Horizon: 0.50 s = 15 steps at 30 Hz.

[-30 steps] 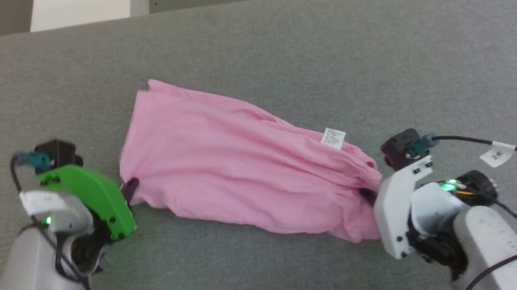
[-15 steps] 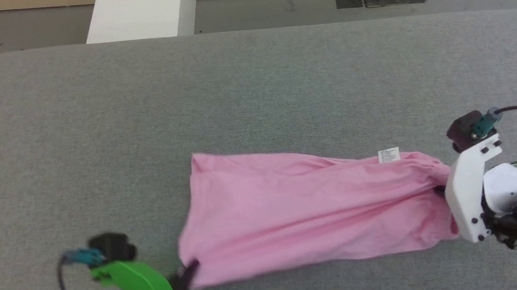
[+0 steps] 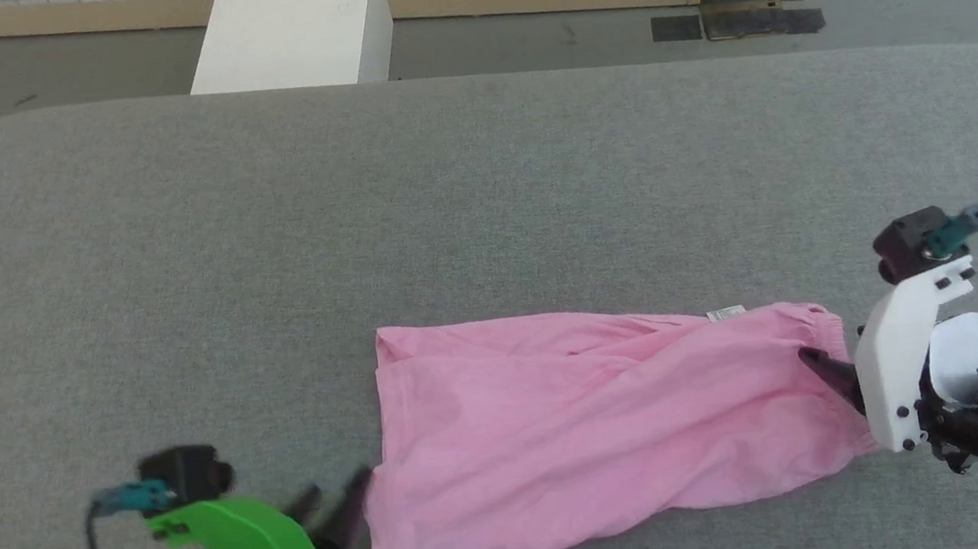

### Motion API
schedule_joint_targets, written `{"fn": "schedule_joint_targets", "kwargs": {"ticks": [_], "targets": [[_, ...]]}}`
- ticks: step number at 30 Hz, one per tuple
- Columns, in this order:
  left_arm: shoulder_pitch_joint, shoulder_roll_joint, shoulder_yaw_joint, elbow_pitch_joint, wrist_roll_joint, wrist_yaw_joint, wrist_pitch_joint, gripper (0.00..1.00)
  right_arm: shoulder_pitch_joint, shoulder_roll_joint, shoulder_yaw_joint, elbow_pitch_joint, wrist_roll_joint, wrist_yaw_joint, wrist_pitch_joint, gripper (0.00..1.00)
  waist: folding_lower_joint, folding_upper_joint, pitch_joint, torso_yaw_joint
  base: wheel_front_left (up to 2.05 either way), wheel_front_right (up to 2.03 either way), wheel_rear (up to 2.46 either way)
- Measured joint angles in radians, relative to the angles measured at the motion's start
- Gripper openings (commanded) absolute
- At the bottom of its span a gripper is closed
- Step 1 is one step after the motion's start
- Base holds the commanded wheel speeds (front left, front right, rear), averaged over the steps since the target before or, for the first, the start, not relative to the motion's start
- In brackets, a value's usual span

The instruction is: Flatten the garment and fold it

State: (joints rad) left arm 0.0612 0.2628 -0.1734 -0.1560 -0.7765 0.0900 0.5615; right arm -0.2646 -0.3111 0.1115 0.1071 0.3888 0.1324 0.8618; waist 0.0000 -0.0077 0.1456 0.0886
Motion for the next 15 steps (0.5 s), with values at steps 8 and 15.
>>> {"fn": "schedule_joint_targets", "kwargs": {"ticks": [8,15], "targets": [[-0.111,0.055,0.094,0.022,0.225,-0.038,-0.431,1.00,0.102,0.114,-0.109,-0.075,-0.066,0.000,-0.052,1.00,0.0000,0.0000,-0.011,-0.026,0.00,0.00,0.00],[-0.144,0.052,0.099,0.145,0.383,-0.085,-0.800,1.00,0.114,0.196,-0.158,-0.085,-0.189,0.000,-0.060,1.00,0.0000,0.0000,0.014,-0.028,0.00,0.00,0.00]]}}
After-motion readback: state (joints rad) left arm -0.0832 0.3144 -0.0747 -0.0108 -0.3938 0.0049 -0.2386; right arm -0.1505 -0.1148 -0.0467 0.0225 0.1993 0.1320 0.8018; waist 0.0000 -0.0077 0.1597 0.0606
